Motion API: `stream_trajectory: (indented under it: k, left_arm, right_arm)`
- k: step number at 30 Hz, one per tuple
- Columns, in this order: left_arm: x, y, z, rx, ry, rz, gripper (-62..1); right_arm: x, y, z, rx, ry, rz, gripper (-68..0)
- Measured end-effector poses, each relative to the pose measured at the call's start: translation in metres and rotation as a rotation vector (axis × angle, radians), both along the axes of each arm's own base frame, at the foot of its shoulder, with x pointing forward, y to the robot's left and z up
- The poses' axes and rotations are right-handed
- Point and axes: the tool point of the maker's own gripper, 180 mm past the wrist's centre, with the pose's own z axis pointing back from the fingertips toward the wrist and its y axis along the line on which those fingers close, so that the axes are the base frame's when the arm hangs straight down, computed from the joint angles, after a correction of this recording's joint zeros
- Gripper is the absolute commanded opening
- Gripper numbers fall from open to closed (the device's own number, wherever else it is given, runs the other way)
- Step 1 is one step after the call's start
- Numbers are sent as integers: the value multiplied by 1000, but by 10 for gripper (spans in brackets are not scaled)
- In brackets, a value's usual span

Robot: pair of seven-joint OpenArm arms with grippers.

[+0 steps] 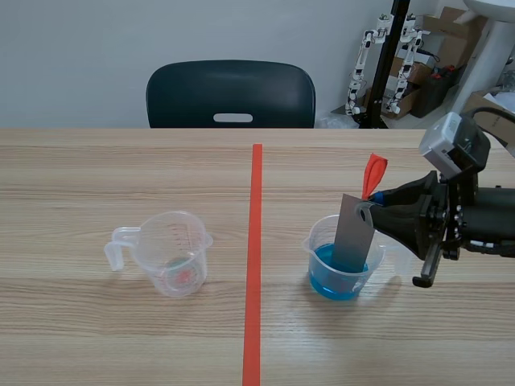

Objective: Do the redox reaction experiment. raise the plate out of the solution

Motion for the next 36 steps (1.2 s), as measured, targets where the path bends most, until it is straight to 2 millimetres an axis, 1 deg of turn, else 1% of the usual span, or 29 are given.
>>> stream_trajectory:
  k: [3,36]
  left_arm:
    - [-2,-7,-2,10,9,-38,14]
    - [-2,-6,-3,12,15,-36,14]
  right_arm:
    - [0,0,0,0,0,0,-669]
    - [0,0,1,4,0,-2,-669]
